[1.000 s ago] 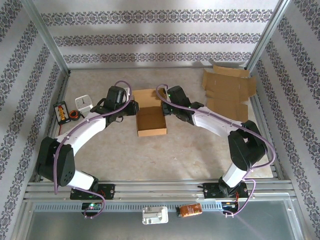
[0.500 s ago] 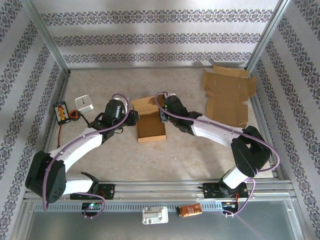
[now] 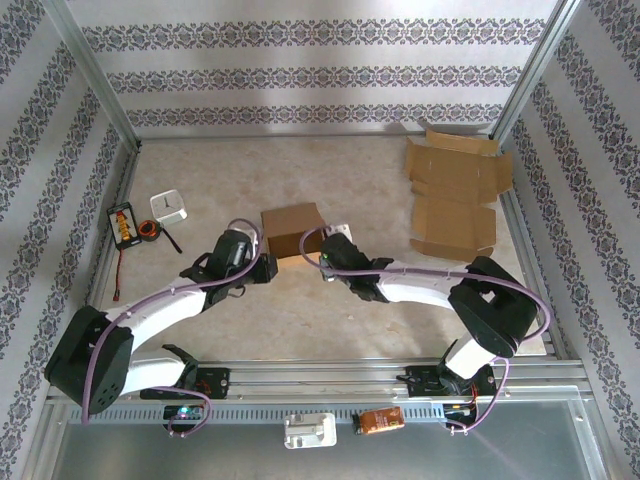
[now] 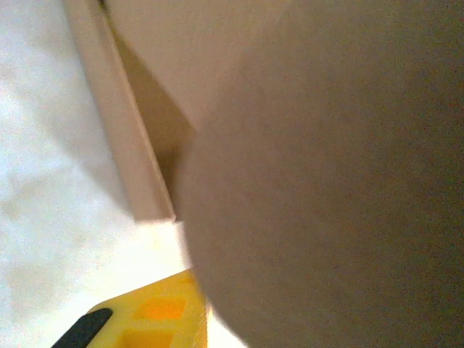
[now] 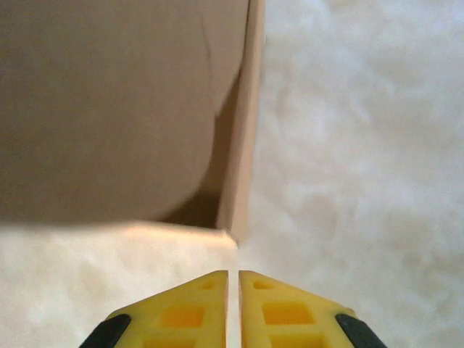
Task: Fold the paper box
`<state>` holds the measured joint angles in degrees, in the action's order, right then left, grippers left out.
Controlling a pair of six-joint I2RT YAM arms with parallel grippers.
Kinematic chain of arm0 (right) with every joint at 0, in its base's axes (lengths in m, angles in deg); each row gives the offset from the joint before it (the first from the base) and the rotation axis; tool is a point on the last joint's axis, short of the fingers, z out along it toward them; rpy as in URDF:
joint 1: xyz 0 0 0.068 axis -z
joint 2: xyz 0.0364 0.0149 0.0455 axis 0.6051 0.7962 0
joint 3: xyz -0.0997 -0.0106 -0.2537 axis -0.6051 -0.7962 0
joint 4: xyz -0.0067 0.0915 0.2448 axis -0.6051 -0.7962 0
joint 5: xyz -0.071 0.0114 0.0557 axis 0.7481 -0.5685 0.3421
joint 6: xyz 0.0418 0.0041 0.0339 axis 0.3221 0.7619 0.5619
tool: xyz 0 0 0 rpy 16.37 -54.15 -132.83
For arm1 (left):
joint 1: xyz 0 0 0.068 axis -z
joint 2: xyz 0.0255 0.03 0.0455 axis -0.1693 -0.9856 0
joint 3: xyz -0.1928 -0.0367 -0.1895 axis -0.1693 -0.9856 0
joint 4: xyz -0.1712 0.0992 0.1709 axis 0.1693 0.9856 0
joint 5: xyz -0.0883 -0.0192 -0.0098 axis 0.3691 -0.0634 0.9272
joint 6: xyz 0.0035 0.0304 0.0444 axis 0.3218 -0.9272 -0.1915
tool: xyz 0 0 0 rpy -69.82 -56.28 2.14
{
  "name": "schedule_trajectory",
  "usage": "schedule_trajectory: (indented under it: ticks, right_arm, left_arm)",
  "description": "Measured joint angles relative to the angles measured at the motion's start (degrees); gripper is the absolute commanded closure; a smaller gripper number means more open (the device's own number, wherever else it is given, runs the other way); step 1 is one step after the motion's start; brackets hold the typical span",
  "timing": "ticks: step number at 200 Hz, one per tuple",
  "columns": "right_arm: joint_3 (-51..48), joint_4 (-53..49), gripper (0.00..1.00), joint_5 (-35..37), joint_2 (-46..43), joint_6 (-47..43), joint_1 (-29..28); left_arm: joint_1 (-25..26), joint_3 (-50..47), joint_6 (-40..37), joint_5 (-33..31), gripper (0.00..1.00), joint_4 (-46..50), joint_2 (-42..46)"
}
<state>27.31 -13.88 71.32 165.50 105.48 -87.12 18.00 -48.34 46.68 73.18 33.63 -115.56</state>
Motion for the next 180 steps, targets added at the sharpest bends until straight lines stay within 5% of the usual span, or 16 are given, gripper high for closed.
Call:
schedule_trajectory:
  ticks: [80,133,157,180]
  right_arm:
    - [-5.3,0.9,0.56,0.6,-8.8,-1.3,-2.6]
    - [-12.9,-4.1,0.38,-2.9,-28.0,1.3,-4.4]
    - [-10.7,-8.4,0.32,-5.5,-39.2,2.4,-3.5]
    - [0.5,-15.9,0.32,-12.3,-38.2,4.2,3.6]
  left_arm:
    - [0.4,-3.7,1.4,1.8,0.61,2.3,16.5]
    - [2.6,-5.0,5.6,1.7,0.60,12.3,32.4]
    - [3.7,2.7,7.2,-0.6,0.60,23.2,36.3]
    - [3.6,16.6,7.1,-4.4,0.60,31.8,31.4]
